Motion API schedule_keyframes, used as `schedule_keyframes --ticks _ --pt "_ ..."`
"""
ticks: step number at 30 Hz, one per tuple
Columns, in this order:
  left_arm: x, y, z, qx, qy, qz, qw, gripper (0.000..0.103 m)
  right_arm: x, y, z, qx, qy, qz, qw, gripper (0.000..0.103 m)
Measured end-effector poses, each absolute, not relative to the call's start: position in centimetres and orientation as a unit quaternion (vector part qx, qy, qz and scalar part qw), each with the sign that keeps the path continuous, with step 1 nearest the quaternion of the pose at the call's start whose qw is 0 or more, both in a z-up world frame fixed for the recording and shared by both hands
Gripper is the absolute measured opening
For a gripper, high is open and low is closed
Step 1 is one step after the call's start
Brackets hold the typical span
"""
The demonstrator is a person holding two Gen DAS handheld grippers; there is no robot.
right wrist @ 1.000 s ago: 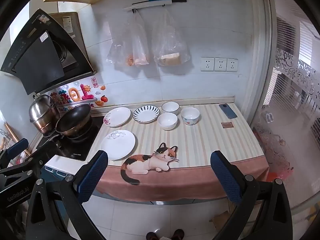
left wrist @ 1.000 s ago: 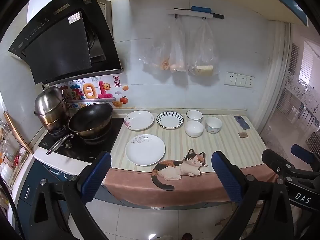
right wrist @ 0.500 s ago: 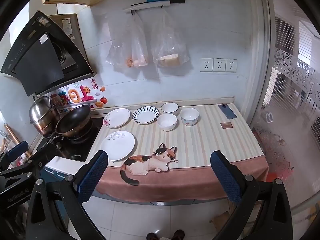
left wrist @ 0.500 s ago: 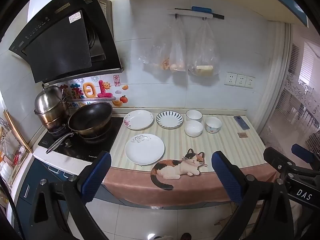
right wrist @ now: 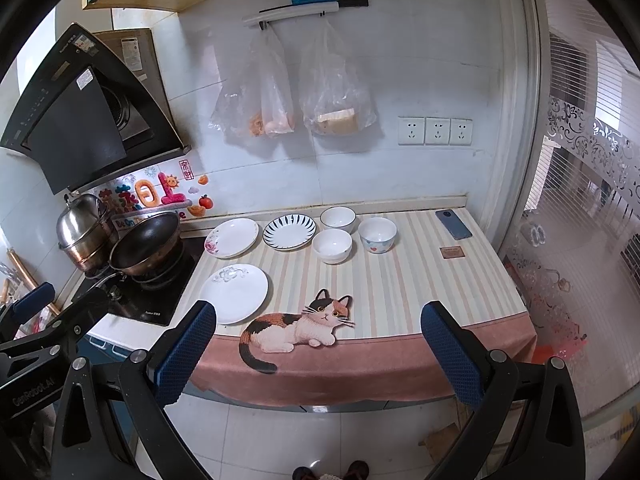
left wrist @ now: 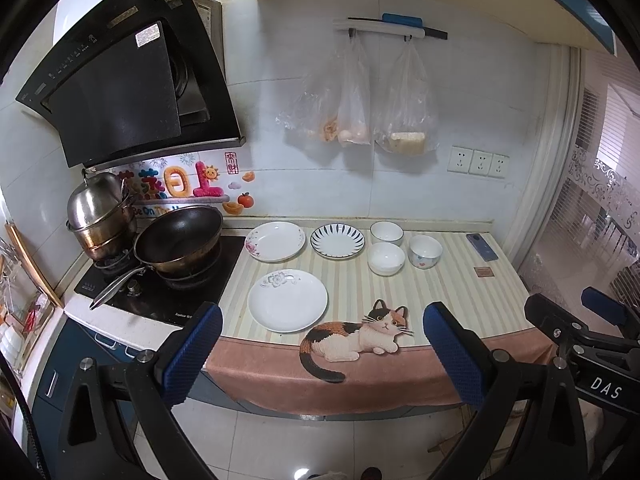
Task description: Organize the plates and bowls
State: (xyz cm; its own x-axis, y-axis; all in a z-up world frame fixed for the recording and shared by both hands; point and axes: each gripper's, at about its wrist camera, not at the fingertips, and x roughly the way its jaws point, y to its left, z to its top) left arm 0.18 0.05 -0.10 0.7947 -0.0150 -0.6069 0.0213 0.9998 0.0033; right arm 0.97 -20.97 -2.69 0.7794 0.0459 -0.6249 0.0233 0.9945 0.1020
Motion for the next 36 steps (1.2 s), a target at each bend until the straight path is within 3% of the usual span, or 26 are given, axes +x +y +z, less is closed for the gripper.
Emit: schedule_keyframes --ticks 36 --pt "0.69 0.31 0.02 -0.005 0.323 -0.005 0.946 0.103 1.84 -20.42 -3.36 0.051 0.335 0.007 0.941 0.103"
